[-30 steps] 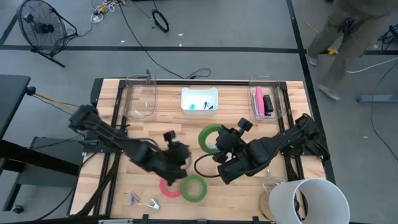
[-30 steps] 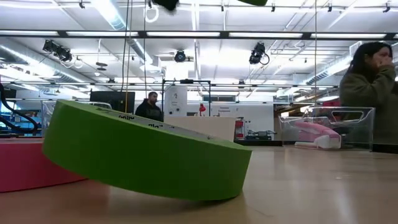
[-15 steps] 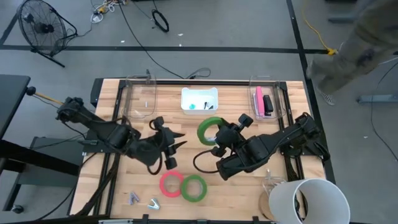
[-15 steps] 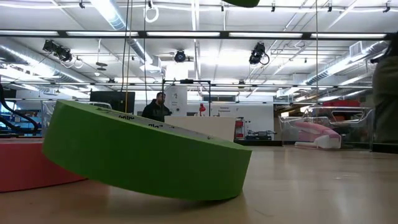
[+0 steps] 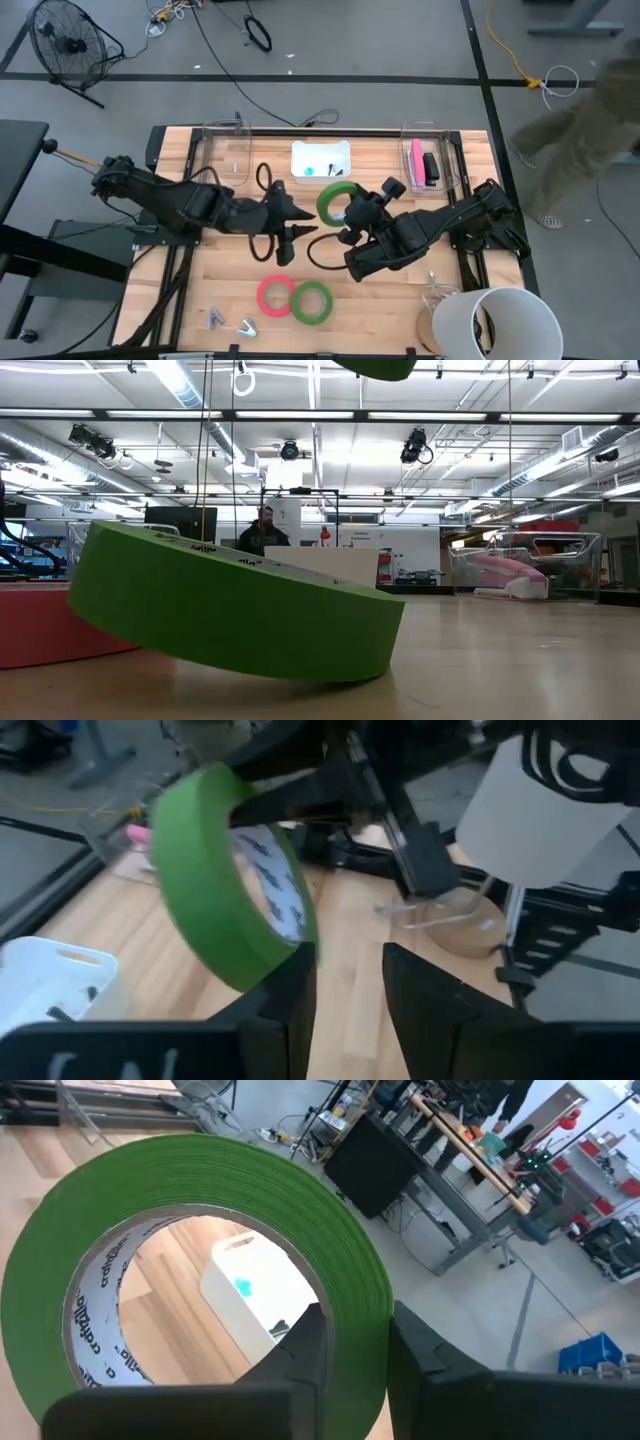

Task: Pick and place Stapler, Stapler remover, tape
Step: Put the green tape into the left transparent bin

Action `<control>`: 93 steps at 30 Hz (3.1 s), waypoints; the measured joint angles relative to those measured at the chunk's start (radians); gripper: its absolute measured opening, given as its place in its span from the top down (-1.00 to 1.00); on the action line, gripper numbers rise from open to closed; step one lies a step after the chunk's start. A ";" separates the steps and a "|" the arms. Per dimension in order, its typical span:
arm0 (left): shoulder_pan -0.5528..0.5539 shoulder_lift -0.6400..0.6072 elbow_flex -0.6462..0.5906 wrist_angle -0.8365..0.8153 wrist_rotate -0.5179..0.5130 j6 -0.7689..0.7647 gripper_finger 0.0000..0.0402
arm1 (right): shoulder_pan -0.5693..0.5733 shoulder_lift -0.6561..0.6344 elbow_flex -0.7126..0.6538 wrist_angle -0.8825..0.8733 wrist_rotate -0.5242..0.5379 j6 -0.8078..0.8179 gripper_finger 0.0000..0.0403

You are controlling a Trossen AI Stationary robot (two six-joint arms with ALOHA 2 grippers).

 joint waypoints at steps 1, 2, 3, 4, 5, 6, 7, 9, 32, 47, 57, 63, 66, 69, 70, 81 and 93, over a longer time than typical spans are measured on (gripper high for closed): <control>0.006 0.000 0.000 -0.001 0.006 -0.002 0.35 | 0.000 -0.001 0.000 0.000 0.006 -0.002 0.75; 0.011 0.000 0.000 -0.002 0.006 -0.004 0.32 | 0.000 -0.002 0.000 0.000 0.011 -0.002 0.75; 0.015 0.000 0.000 -0.002 0.006 -0.014 0.29 | 0.001 -0.005 0.000 0.000 0.013 -0.002 0.75; 0.020 0.000 0.000 -0.002 0.006 -0.024 0.24 | 0.001 -0.009 0.000 0.002 0.013 -0.002 0.75; 0.022 0.000 0.000 -0.002 0.005 -0.029 0.20 | 0.001 -0.011 0.000 0.004 0.015 -0.002 0.75; 0.024 0.000 0.000 -0.003 0.005 -0.030 0.15 | 0.001 -0.012 0.000 0.004 0.016 -0.002 0.75; 0.027 0.000 0.000 -0.003 0.004 -0.030 0.09 | 0.001 -0.012 0.000 0.004 0.015 -0.003 0.75; 0.029 0.000 0.000 -0.004 -0.005 -0.031 -0.01 | 0.001 -0.013 0.000 0.008 0.008 -0.004 0.75; 0.037 0.000 0.000 0.020 -0.097 -0.022 -0.38 | 0.022 -0.035 0.000 0.342 0.018 -0.309 0.75; 0.065 -0.004 0.001 -0.024 -0.090 0.025 0.48 | 0.020 -0.036 -0.001 0.430 0.011 -0.448 0.44; 0.160 -0.040 -0.002 -0.456 -0.239 -0.120 0.48 | 0.023 -0.084 0.000 0.310 -0.040 -0.345 0.20; 0.247 -0.093 -0.001 -0.783 -0.345 -0.306 0.48 | 0.023 -0.089 -0.014 0.198 -0.230 -0.147 0.32; 0.293 -0.121 -0.001 -0.952 -0.409 -0.409 0.48 | 0.023 -0.090 -0.071 0.208 -0.307 -0.121 0.38; 0.342 -0.132 -0.001 -1.029 -0.447 -0.445 0.48 | 0.033 -0.089 -0.141 0.243 -0.328 -0.122 0.44; 0.360 -0.132 -0.001 -1.031 -0.452 -0.441 0.48 | 0.036 -0.089 -0.167 0.267 -0.330 -0.124 0.46; 0.660 0.018 -0.036 -1.117 -0.438 -0.354 0.48 | 0.051 -0.088 -0.356 0.410 -0.317 -0.125 0.64; 0.852 0.164 -0.211 -1.068 -0.475 -0.299 0.48 | 0.052 -0.087 -0.399 0.411 -0.309 -0.098 0.73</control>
